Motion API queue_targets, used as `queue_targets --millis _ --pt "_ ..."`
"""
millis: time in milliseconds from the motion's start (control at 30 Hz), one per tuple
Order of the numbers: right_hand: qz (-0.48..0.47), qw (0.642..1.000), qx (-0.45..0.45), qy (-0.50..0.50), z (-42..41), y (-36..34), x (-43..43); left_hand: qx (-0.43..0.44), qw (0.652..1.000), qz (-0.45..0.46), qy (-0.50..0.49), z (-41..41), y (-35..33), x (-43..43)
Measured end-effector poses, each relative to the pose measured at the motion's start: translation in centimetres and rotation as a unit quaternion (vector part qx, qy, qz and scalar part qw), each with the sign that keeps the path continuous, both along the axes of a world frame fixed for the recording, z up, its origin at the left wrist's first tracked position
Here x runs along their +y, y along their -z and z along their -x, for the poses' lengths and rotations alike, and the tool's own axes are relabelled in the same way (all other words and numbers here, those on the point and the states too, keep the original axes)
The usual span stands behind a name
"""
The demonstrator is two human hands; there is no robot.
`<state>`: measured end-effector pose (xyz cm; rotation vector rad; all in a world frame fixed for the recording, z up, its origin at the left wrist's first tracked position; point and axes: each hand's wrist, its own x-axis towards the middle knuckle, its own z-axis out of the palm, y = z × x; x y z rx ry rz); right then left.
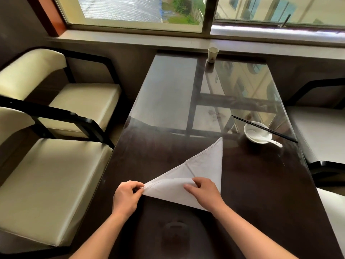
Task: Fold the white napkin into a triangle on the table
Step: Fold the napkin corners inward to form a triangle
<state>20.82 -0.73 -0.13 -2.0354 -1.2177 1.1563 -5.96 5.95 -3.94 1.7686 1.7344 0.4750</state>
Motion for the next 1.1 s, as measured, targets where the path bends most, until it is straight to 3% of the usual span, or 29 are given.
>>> queue_targets --millis 233,500,867,1000,1100 --pt "-0.017 0.995 0.023 0.092 -0.7 0.6 3.1 -0.013 1.0 0.009 0.015 0.3 0.1 0.0" --pt "0.007 0.989 -0.121 0.085 -0.7 1.0 3.3 -0.057 0.998 0.014 -0.029 -0.2 0.1 0.4" --pt "0.02 0.961 -0.275 0.032 0.1 1.6 4.1 -0.034 0.996 0.006 -0.076 -1.2 0.7 1.1" --pt "-0.034 0.959 -0.281 0.021 0.1 2.0 3.4 0.01 0.998 -0.049 -0.045 -1.4 0.6 0.6" --pt "-0.078 0.953 -0.292 0.007 -0.1 2.3 2.0 0.085 0.983 -0.148 0.072 -2.3 0.5 -0.3"
